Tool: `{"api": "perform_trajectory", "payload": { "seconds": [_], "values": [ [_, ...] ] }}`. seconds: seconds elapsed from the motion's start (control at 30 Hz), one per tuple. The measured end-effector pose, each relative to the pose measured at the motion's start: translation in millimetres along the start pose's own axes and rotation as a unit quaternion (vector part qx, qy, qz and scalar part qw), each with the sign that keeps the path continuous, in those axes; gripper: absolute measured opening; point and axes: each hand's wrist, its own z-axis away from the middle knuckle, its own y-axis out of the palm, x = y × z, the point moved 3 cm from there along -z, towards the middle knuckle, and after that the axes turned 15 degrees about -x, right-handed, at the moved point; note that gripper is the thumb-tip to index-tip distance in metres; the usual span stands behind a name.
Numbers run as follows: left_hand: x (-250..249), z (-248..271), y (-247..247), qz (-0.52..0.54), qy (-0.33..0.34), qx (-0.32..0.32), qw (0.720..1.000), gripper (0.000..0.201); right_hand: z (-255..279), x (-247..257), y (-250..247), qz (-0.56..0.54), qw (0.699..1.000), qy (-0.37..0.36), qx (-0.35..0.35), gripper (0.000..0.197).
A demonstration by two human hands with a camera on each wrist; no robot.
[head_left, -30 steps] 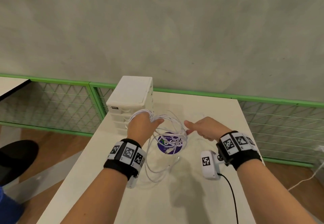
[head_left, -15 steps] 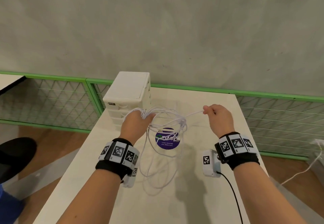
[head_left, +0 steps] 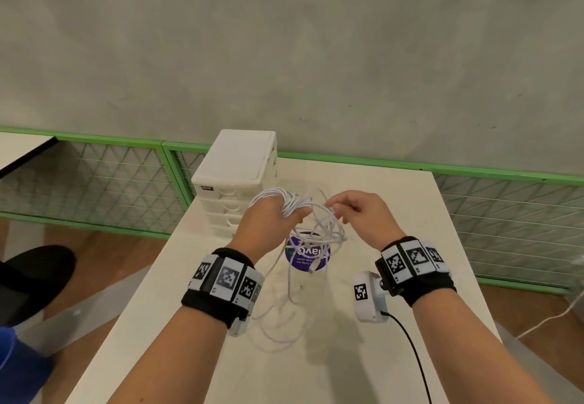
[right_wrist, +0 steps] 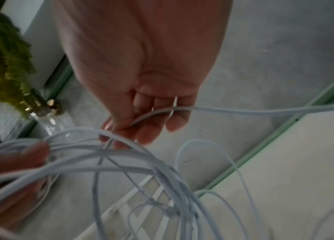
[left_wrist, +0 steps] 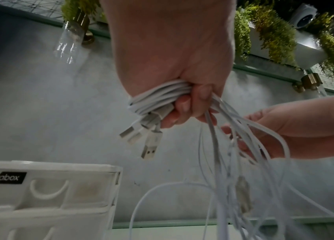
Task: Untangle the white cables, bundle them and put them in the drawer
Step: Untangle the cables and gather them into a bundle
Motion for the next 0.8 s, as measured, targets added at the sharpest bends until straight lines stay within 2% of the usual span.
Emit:
{"api": "perform_trajectory", "payload": {
  "seconds": [0.07, 0.1, 0.17, 0.27, 0.33, 0.4, 0.47, 0.57, 0.67, 0.8],
  "values": [
    [-1.3, 0.9, 3.5, 0.015, 0.015, 0.0, 1.0, 0.045, 3.4, 0.5, 10.0, 0.02, 0.997, 0.005, 0.08, 0.019],
    [-2.1, 2.5, 4.9, 0.017, 0.02, 0.002, 1.0, 0.048, 3.1, -2.6, 11.8, 0.043, 0.995, 0.011, 0.094, 0.019],
    [0.2, 4.8, 6.1, 0.022, 0.016, 0.009, 1.0, 0.054, -0.9, -10.4, 8.2, 0.081, 0.994, 0.025, 0.071, 0.016],
    [3.5, 3.0, -1.0, 0.069, -0.021, -0.003, 0.997, 0.067, -2.3, -16.1, -5.8, 0.073, 0.997, 0.025, -0.023, 0.005],
    [0.0, 1.5, -4.3, 0.103, -0.054, 0.002, 0.993, 0.074, 1.4, -5.6, -10.3, 0.018, 0.999, -0.006, -0.033, 0.015],
    [-8.0, 1.9, -3.5, 0.109, -0.063, 0.003, 0.992, 0.056, 7.7, 10.9, -3.2, -0.017, 0.999, -0.028, 0.043, 0.04],
    [-15.1, 1.7, -1.3, 0.099, -0.053, 0.005, 0.994, 0.047, 15.4, 19.5, 10.0, 0.003, 0.993, -0.042, 0.114, 0.059],
    [-15.6, -1.2, -0.1, 0.063, -0.033, 0.007, 0.997, 0.047, 21.2, 9.4, 23.2, 0.047, 0.991, -0.032, 0.117, 0.053],
    [-6.1, -6.7, -4.4, 0.051, -0.035, -0.025, 0.998, 0.048, 19.6, -11.8, 21.1, 0.124, 0.986, -0.044, 0.104, 0.041],
    [-0.6, -7.2, -5.3, 0.059, -0.025, -0.008, 0.998, 0.022, 12.6, -31.2, 6.2, 0.133, 0.99, -0.008, 0.052, 0.034]
  ]
}}
